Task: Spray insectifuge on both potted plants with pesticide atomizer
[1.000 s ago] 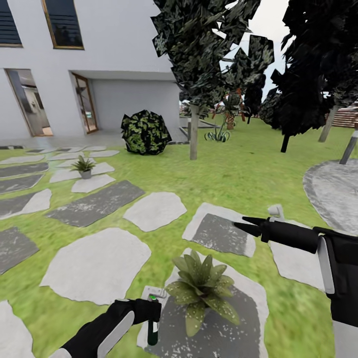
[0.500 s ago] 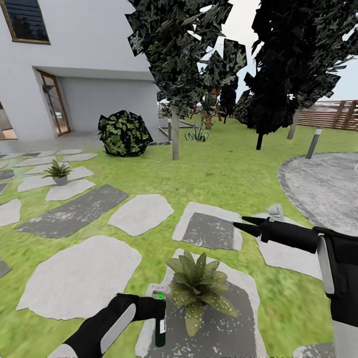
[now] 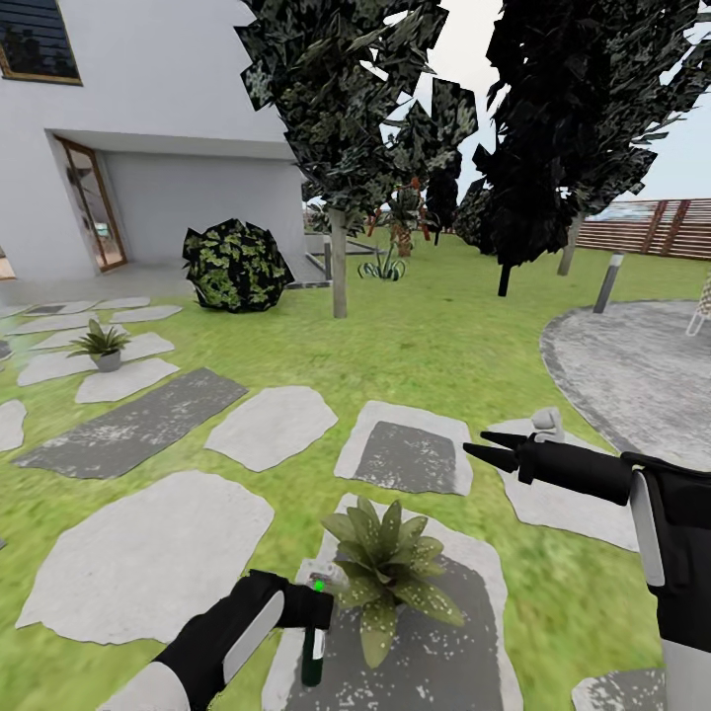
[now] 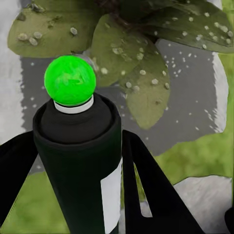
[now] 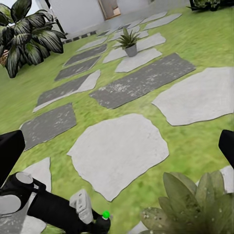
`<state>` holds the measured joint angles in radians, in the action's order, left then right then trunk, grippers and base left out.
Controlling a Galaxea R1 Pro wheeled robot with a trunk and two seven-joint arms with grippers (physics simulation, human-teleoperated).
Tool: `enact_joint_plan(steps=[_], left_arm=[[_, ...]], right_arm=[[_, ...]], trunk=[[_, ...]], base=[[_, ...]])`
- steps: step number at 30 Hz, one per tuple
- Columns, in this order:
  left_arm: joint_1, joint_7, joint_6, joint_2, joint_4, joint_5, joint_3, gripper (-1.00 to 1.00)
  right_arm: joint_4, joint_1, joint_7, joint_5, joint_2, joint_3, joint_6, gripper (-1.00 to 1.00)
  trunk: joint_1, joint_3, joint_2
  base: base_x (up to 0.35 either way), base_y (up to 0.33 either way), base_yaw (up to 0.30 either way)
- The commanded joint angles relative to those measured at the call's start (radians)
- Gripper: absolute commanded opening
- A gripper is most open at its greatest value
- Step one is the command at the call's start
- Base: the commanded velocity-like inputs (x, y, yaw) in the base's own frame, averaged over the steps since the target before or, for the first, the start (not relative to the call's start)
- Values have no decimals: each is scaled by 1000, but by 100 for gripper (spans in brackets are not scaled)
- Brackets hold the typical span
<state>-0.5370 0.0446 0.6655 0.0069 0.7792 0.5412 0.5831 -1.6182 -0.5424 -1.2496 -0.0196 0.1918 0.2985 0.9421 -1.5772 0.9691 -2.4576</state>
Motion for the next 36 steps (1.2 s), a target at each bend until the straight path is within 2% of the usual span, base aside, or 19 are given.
enact_joint_plan(steps=[1,5,15,29,33,36], left_arm=[[-1,3,-6,0,0,-3,-15,-100],[-1,2,-22,1,-2,-7,-43,-100],[2,3,-47,1,-5,0,-54,-100],[2,14,-46,-7,-31,3,-52,-100],[-2,21,-30,-9,-24,-1,-49,-100],[-36,24,48,-12,-16,-2,-43,-100]], right_arm=[[0,-1,-2,-2,0,1,8,100],[0,-1,-2,-2,0,0,8,100],[0,-1,-1,-2,0,-2,7,100],[0,-12,3,-2,0,2,19,100],[0,-13,4,-2,1,1,20,100],[0,-14,3,-2,0,1,21,100]], trunk=[[0,1,0],[0,1,0],[0,1,0],[0,1,0],[0,1,0],[0,1,0]], base=[[0,0,0],[29,105,0],[123,270,-18],[97,317,-258],[81,326,-276],[129,322,-276]])
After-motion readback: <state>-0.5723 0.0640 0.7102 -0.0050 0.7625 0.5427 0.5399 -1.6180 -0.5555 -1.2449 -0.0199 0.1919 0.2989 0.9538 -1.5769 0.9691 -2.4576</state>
